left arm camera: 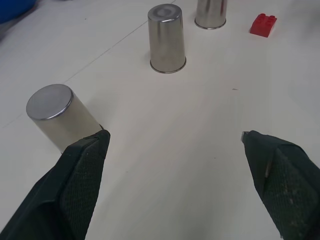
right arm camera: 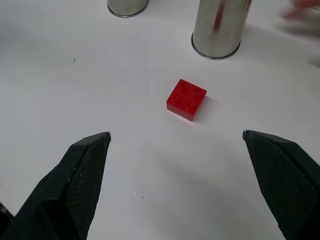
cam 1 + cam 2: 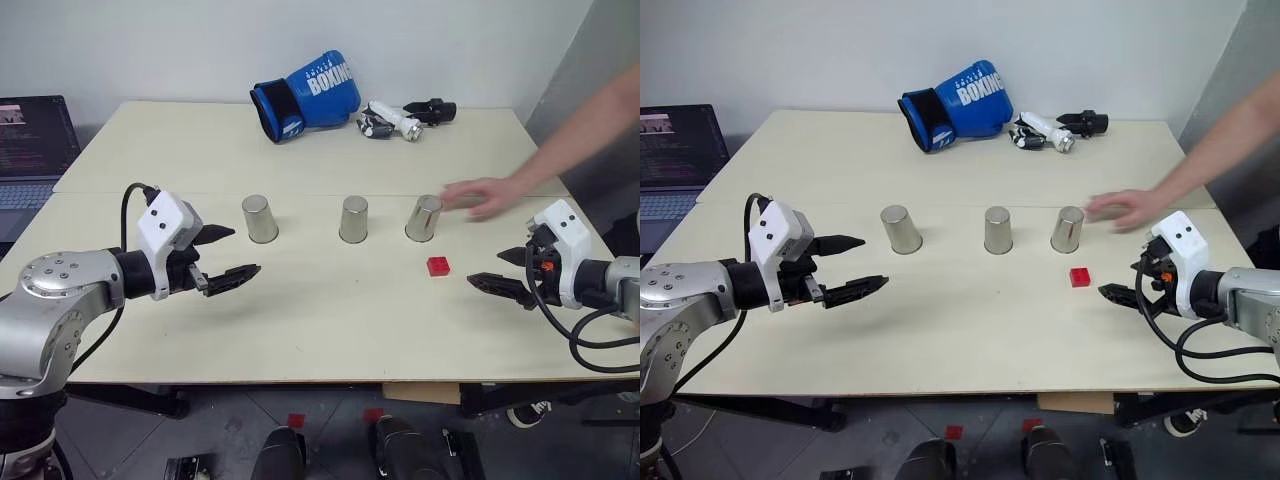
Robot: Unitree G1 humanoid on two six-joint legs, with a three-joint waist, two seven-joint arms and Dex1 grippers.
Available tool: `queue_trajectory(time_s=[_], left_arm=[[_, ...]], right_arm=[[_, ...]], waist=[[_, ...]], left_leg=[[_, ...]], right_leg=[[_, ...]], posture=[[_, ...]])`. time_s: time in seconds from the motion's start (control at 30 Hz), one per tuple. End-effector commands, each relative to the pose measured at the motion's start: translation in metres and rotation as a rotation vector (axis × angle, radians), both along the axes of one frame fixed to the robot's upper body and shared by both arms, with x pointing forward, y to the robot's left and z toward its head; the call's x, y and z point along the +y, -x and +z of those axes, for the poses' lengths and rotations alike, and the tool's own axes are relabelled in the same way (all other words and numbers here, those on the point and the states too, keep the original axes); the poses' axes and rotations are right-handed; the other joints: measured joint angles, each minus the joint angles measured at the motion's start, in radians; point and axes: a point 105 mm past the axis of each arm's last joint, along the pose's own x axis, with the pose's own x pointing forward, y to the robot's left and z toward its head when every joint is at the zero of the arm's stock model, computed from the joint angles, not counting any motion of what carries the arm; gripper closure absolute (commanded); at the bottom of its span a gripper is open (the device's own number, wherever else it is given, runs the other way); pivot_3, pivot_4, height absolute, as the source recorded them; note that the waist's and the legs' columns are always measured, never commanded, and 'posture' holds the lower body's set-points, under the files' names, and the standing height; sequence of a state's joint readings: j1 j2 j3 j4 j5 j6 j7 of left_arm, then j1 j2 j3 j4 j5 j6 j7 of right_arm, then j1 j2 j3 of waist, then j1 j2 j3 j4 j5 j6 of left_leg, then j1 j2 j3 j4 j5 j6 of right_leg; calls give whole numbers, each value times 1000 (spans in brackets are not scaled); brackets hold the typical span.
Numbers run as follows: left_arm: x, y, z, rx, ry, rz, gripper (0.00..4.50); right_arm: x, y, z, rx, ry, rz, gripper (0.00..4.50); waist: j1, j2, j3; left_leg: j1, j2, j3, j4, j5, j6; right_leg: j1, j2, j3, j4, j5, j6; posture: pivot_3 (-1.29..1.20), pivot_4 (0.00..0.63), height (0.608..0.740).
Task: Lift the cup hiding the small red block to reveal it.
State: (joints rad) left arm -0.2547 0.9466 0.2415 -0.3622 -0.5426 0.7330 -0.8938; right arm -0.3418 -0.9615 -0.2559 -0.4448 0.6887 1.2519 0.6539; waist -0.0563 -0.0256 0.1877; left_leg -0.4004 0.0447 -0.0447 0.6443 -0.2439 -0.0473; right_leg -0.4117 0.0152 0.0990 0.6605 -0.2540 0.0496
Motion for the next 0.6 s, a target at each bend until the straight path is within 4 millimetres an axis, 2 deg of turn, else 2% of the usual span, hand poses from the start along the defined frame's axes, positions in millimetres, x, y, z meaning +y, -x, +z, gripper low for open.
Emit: queue_trajectory(time_s=[0.03, 0.6], left_arm=[[0, 0, 10, -47, -28, -11, 0], [1, 0, 11, -44, -36, -12, 0]], right_arm=[[-5, 0, 16, -65, 10, -7, 7], [-3, -1, 14, -65, 10, 0, 7]], waist=[[0, 0, 0], [0, 0, 0]], left_leg=[[0, 0, 0, 0, 0, 0], [0, 0, 0, 0, 0, 0]], right_leg=[[0, 0, 0, 0, 0, 0], [0, 0, 0, 0, 0, 0]], posture=[[0, 150, 740], [0, 150, 740]])
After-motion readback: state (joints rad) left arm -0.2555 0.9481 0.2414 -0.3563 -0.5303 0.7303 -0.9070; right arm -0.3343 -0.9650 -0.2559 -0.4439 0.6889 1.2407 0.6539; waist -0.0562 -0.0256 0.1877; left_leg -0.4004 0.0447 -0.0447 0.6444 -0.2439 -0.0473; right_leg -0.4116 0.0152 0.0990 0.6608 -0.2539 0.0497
